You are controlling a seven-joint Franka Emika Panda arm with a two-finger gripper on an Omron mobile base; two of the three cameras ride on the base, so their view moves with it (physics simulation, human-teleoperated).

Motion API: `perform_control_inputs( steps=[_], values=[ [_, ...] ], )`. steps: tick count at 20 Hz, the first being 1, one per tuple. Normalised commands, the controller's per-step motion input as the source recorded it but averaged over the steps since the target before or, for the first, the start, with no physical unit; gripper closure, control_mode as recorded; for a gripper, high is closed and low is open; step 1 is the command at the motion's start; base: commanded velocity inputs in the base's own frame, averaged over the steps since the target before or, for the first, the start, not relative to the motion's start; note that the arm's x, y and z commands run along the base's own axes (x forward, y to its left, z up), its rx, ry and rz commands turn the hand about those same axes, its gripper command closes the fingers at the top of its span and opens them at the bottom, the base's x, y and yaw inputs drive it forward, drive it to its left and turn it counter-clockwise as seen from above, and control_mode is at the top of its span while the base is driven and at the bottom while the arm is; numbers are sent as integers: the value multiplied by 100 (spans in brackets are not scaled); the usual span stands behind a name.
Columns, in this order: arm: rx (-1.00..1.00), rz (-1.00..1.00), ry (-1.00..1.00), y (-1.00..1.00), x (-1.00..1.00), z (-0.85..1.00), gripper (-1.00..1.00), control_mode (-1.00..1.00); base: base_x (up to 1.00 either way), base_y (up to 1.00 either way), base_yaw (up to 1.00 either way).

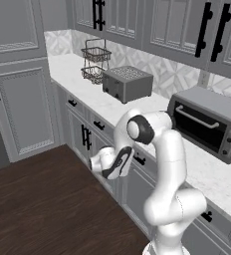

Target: Take a straw from the drawer in front and place it inside the glass cup on the dining counter.

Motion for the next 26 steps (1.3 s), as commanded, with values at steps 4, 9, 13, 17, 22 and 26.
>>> perform_control_inputs(
  steps=[4, 9, 13, 17, 22, 26],
  values=[
    [-1, -1, 0, -25, 51, -35, -100, -100, 0, 0, 0],
    [0, 0, 0, -14, 51, -33, -100, -100, 0, 0, 0],
    [0, 0, 0, -12, 44, -39, -100, -100, 0, 0, 0],
    [0, 0, 0, -13, 44, -33, -100, -100, 0, 0, 0],
    [0, 0, 0, -21, 22, -19, -100, -100, 0, 0, 0],
    [0, 0, -5, -30, -7, 0, -100, -100, 0, 0, 0]
  ],
)
